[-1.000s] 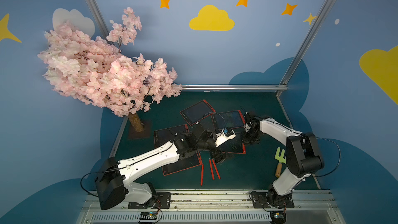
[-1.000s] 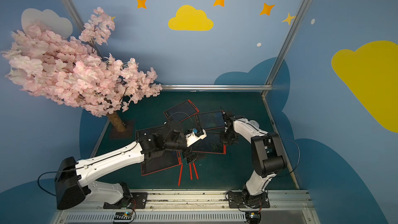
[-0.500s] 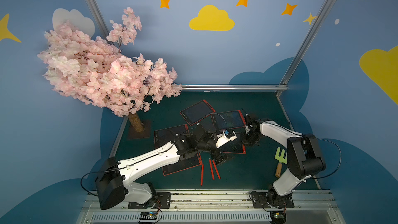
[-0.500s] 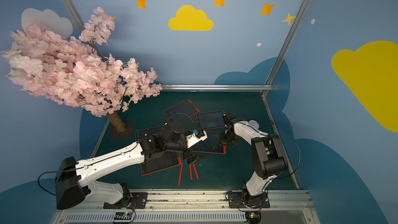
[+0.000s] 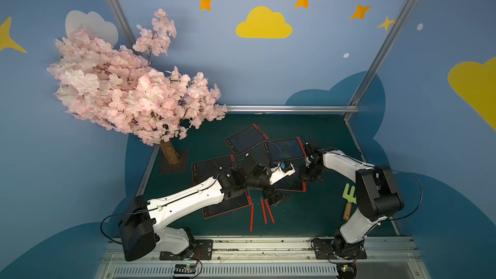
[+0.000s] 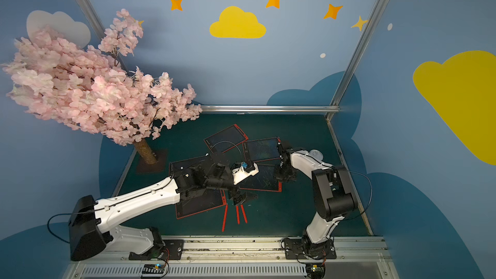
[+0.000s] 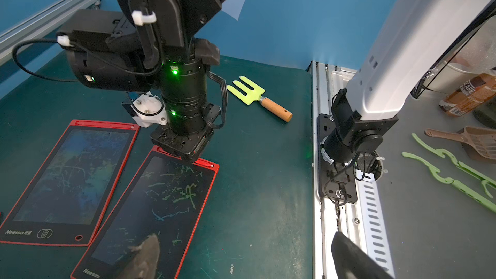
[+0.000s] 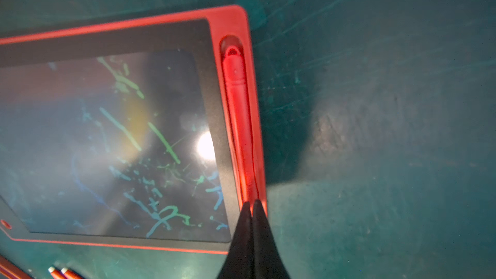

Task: Place the stylus back onto the writing tablet
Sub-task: Place the stylus on the writing tablet.

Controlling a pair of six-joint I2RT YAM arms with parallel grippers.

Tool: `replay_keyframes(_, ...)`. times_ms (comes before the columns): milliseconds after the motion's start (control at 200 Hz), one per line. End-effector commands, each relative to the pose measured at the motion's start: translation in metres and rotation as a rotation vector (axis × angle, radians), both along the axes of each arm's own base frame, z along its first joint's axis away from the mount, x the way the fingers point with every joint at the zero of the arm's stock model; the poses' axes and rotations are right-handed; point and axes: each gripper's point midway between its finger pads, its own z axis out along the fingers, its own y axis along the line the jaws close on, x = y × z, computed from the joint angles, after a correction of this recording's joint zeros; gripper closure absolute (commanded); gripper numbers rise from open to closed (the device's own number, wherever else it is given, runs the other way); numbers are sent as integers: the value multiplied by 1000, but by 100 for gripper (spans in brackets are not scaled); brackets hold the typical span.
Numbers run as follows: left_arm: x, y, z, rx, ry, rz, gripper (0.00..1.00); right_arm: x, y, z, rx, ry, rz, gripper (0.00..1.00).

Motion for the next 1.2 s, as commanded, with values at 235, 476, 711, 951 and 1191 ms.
replay_keyframes(235, -1, -1, -3, 18, -9, -14, 1, 4, 2, -5, -21, 8, -3, 100)
replay_keyframes(476, -2, -1, -3, 19, -8, -14, 1, 3, 3, -8, -31, 17, 2, 100)
replay_keyframes(711, -2, -1, -3, 20, -11, -16, 1, 2, 3, -10, -37, 20, 4, 100)
replay_keyframes(951, -2, 0, -3, 22, -15, -16, 1, 2, 0, -10, -52, 28, 1, 100)
replay_keyframes(1191, -3, -1, -3, 22, -16, -17, 1, -1, 1, -16, -59, 46, 2, 100)
